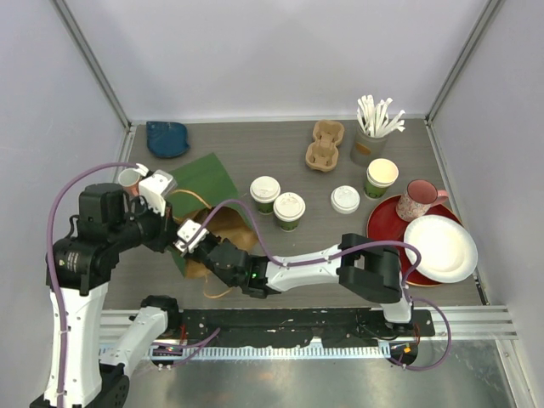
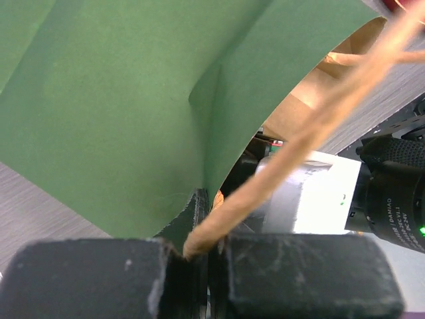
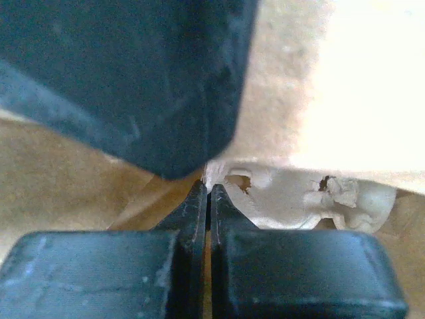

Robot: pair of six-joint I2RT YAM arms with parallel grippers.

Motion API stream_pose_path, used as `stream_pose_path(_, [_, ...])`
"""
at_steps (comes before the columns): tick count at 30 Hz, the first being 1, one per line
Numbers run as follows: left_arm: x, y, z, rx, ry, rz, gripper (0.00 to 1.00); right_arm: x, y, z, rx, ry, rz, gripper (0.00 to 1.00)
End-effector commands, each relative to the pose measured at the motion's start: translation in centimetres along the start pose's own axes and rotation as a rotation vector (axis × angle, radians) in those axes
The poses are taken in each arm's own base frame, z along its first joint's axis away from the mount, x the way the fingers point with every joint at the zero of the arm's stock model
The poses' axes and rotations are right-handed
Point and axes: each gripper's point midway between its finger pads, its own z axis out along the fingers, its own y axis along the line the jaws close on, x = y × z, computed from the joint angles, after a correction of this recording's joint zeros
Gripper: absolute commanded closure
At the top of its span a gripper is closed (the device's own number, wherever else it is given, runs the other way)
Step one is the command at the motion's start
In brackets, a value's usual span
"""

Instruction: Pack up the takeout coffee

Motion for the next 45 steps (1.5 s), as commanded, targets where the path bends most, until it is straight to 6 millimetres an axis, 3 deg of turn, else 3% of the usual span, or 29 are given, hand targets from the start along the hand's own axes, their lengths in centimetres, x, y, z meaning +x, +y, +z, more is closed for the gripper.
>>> stream_pose_path(1, [-1.9,-1.6,-1.5,0.052,-0.066,0.005,1.00,-4.7,-2.6,0.1,0.081,-0.160,0.045,0.99])
stream_pose_path(4, [-2.3,-3.3,-1.3,0.157,-0.066,-0.040,1.00,-4.3,-1.2,0.9,-0.015,-0.187,-0.041,0.99])
stream_pose_path(8, [-2.0,-4.0,-0.8,0.206,-0.042,-0.076,1.00,-2.4,-0.2,3.7,-0.032,-0.135,-0.108,0.99])
stream_pose_path(10, [-2.4,-4.8,-1.0,0.258,-0.048,-0.080,1.00,-0.3,-1.3,5.3,-0.013,-0.051,-0.110,0.99])
stream_pose_path(11, [-2.6,-5.2,-1.3,0.279,-0.053,-0.083,1.00,-0.9,-2.1,6.2,0.009,-0.054,-0.050,0.99])
stream_pose_path(12, [-3.0,-5.7,-1.6,0.304,-0.064,-0.080,1.00,0.3,-3.2,6.8,0.033,-0.032,-0.037,0.99])
stream_pose_path(14, [-3.6,-6.0,-2.4,0.307,-0.083,-0.070,1.00,0.6,-4.4,6.9,0.071,-0.046,-0.016,0.99])
stream_pose_path(18, [-3.8,-5.6,-2.5,0.281,-0.094,-0.061,1.00,0.0,-5.6,6.6,0.119,-0.086,-0.047,0.99])
stream_pose_path(19, [-3.8,-5.0,-2.4,0.240,-0.093,-0.072,1.00,-1.1,-6.1,6.4,0.135,-0.123,-0.031,0.99])
stream_pose_path(21, [-4.4,-3.2,-2.2,0.129,-0.122,-0.079,1.00,-0.9,-6.1,5.3,0.122,-0.155,-0.031,0.99])
stream_pose_path(22, [-4.8,-2.0,-2.3,0.062,-0.135,-0.077,1.00,-3.7,-6.8,4.3,0.124,-0.249,0.009,0.99])
stream_pose_path(23, [-5.1,0.2,-2.5,-0.068,-0.146,-0.074,1.00,-2.5,-6.4,3.3,0.096,-0.244,0.000,0.99])
stream_pose_path(25, [-5.9,1.3,-2.9,-0.129,-0.164,-0.070,1.00,-3.8,-6.7,2.4,0.076,-0.278,0.008,0.99])
stream_pose_path(30, [-7.3,-1.0,-3.8,-0.014,-0.192,-0.050,1.00,-3.0,-7.9,1.3,0.127,-0.260,0.003,0.99])
stream_pose_path(36, [-6.0,-3.0,-3.0,0.106,-0.149,-0.097,1.00,-4.1,-7.6,1.6,0.106,-0.280,-0.004,0.99])
stream_pose_path(40, [-4.7,-3.9,-1.9,0.174,-0.116,-0.147,1.00,-6.7,-7.2,3.0,0.090,-0.334,-0.022,0.99])
stream_pose_path(42, [-5.1,-4.1,-2.1,0.190,-0.123,-0.154,1.00,-6.5,-8.2,4.1,0.150,-0.300,-0.026,0.99])
stream_pose_path(45, [-6.3,-5.3,-3.3,0.241,-0.155,-0.131,1.00,-4.7,-8.8,6.3,0.189,-0.231,-0.040,0.99])
